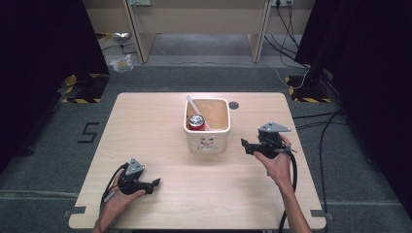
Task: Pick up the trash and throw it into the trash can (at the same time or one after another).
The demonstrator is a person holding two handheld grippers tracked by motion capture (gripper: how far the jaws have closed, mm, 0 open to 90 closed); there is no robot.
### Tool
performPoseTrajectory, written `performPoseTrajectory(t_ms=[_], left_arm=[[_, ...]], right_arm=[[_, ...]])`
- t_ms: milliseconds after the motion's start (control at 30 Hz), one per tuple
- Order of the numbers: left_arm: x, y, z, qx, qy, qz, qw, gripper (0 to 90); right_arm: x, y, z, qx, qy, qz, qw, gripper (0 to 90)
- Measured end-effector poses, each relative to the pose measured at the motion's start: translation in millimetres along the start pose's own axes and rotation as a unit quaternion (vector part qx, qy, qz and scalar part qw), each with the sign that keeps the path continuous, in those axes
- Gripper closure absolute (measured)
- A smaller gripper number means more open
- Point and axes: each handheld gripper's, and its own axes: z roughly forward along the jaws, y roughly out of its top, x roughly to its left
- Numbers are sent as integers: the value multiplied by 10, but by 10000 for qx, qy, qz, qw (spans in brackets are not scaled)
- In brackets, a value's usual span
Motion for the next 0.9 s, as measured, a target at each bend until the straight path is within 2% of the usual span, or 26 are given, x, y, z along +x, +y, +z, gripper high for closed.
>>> performPoseTrajectory(t_ms=[200,300,600,900], left_arm=[[0,0,0,0,-1,4,10000,136],[1,0,-1,5,-4,4,10000,135],[-1,0,1,-5,-1,-2,10000,136],[-1,0,1,-5,0,-5,10000,135]], right_arm=[[37,-109,21,71,103,-19,9999,222],[53,-141,9,33,55,-75,10000,223],[97,-304,8,71,126,10,9999,223],[165,-469,-2,76,127,-66,9999,215]])
